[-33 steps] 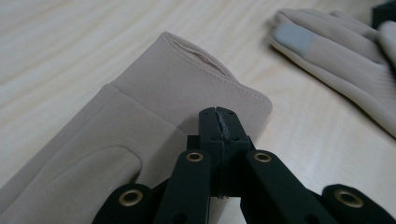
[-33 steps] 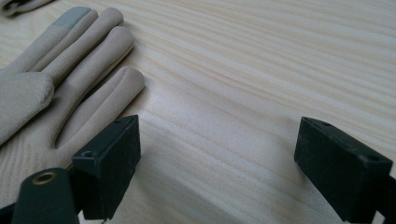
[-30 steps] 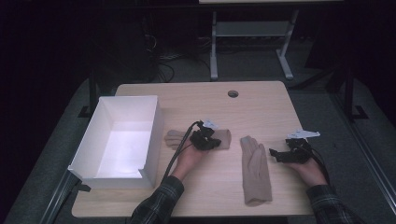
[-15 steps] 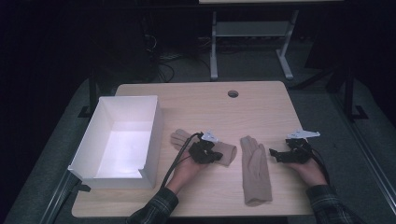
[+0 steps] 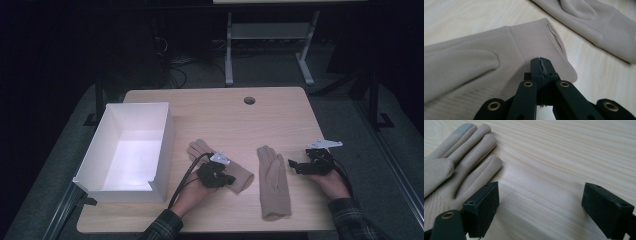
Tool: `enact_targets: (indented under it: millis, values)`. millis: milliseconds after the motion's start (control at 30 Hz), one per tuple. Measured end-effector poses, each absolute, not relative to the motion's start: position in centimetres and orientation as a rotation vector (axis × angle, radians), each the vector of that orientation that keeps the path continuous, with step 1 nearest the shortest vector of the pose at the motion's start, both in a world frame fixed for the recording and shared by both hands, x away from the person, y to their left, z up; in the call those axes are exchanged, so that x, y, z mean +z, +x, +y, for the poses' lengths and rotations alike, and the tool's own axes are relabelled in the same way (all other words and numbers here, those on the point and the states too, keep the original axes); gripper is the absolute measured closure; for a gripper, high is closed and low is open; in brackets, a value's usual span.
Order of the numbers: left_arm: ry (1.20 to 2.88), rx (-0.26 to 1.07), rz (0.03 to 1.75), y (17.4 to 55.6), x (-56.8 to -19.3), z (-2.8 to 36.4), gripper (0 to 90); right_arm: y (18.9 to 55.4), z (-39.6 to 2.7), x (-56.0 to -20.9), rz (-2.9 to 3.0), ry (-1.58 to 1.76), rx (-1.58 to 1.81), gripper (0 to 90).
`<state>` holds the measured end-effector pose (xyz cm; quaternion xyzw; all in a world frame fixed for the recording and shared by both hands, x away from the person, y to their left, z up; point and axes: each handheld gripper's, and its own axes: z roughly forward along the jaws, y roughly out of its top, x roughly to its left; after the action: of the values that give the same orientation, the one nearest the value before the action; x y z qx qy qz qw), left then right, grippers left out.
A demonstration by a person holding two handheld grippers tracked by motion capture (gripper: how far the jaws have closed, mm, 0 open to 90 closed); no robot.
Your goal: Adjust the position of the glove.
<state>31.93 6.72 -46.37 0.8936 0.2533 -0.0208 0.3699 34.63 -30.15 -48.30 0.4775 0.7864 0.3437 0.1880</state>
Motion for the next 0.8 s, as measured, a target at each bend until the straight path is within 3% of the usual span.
enact_targets:
  millis: [367,800]
  values:
    - [2.294,-0.060,0.643,29.8,-45.7,8.3,89.7,34.6,-30.1,-48.3,2.213,1.343,0.966,14.0]
    - [2.229,0.224,0.828,35.3,-43.8,10.0,89.7,34.6,-30.1,-48.3,2.214,1.340,0.966,14.0]
